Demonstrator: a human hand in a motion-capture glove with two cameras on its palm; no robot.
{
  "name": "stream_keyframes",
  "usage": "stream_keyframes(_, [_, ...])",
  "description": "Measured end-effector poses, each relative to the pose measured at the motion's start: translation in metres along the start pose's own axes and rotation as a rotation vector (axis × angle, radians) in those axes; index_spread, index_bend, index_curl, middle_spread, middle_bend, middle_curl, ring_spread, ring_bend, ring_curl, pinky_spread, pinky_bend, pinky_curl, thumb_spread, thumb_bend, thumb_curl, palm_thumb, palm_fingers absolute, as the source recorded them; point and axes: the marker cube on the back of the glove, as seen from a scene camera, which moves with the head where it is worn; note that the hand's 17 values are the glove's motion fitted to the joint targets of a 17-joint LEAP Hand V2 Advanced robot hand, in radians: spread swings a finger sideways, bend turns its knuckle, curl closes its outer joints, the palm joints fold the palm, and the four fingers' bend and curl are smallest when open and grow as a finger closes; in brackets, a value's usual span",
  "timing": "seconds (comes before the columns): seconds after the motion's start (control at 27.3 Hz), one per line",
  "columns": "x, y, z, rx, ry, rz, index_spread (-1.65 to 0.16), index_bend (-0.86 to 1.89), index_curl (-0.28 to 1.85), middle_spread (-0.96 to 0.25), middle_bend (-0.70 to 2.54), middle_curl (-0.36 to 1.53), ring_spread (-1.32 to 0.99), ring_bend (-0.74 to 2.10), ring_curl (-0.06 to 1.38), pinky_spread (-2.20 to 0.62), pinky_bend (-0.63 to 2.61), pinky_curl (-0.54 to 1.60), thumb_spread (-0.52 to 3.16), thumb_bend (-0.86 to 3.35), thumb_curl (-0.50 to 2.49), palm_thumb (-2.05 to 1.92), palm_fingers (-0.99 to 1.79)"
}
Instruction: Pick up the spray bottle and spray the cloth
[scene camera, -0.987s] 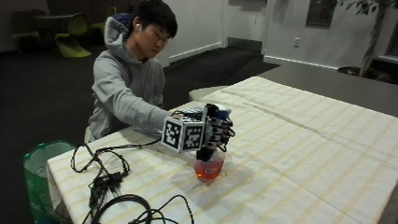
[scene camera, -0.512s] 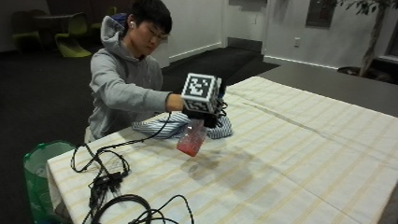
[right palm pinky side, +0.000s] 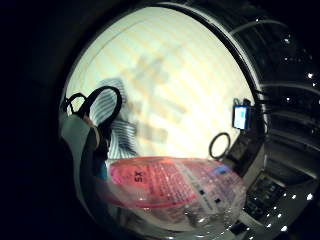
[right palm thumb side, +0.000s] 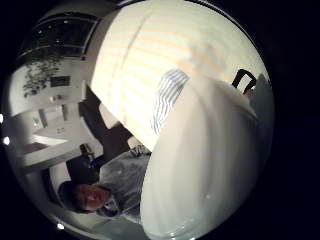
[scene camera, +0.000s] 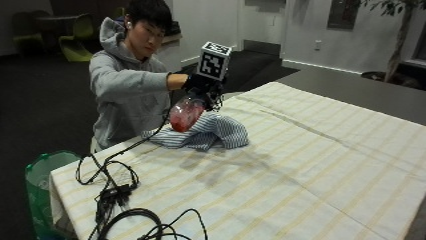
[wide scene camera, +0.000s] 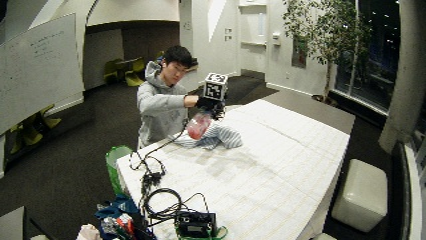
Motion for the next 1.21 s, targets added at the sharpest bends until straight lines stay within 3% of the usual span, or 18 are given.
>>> stream_keyframes(0.4, [-0.010,-0.003,0.072,-0.113,0.032,0.009,-0.21,0.45,0.53,-0.08,0.69,0.53,-0.18,0.70,0.47,-0.27,0.36,0.41,-0.06,-0.03,0.67,1.06,1.39])
stream_keyframes(0.84, [-0.009,0.012,-0.006,-0.015,0.036,0.076,-0.21,0.45,0.54,-0.07,0.70,0.53,-0.18,0.70,0.48,-0.27,0.36,0.42,-0.08,-0.03,0.68,1.06,1.39])
stream_keyframes(1.21, [-0.027,0.008,0.047,-0.073,0.087,0.027,-0.21,0.44,0.55,-0.07,0.70,0.53,-0.18,0.70,0.48,-0.27,0.36,0.43,-0.08,-0.03,0.69,1.06,1.39])
